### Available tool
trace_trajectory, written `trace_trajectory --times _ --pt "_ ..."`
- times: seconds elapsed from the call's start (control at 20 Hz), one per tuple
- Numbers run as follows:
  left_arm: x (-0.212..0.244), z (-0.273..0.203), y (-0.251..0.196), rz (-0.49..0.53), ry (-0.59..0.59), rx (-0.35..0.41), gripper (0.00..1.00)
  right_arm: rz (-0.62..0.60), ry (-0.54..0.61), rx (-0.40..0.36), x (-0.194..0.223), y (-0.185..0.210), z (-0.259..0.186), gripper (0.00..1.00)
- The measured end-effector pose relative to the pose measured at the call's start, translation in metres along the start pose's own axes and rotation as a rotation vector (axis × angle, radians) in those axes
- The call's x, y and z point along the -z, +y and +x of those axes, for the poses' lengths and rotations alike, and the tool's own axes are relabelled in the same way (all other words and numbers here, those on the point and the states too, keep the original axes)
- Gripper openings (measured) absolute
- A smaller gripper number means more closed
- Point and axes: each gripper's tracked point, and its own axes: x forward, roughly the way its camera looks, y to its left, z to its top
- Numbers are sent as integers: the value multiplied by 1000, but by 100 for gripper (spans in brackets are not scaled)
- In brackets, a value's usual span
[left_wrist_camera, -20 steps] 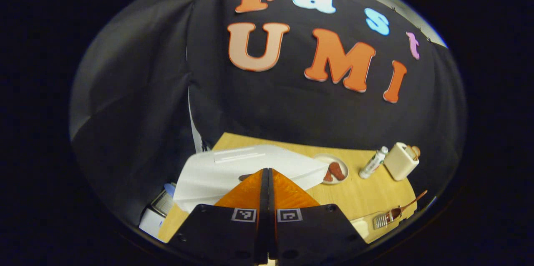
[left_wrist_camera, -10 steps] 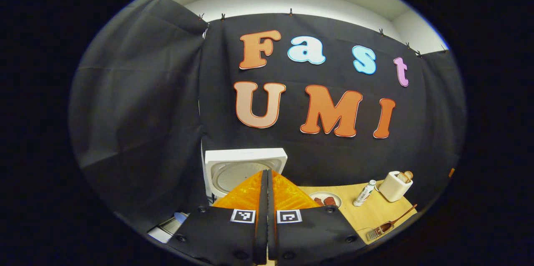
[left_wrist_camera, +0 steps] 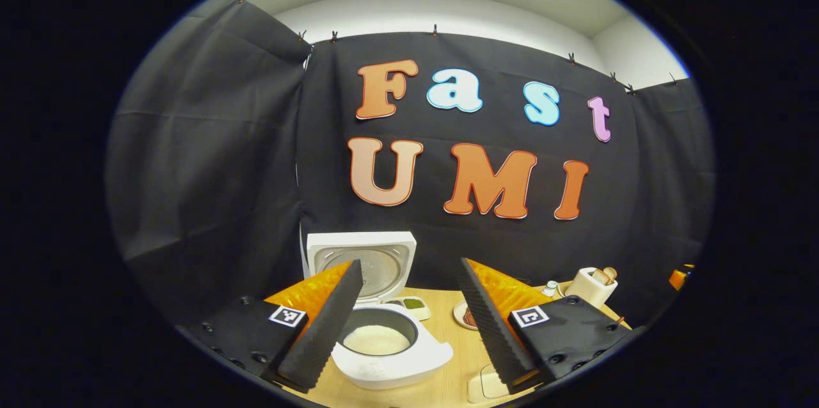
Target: Close the left gripper, press the button to open the rice cooker; take a wooden spoon from the chopstick holder with the right hand, scoop a spoonful of rice and pour it into the rice cooker, then put the wooden spoon back into the chopstick holder.
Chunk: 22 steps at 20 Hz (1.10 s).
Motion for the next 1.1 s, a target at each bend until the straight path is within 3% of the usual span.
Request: trace_trajectory --times 0.15,0.55,1.1 --pt "-2 -2 7 22 -9 -51 100 23 13 1 15 -2 7 95" --pt "-10 -19 21 1 -50 -91 100 167 161 -6 98 6 35 95" --pt "-2 -22 41 34 -32 -136 100 515 388 -6 203 14 71 95"
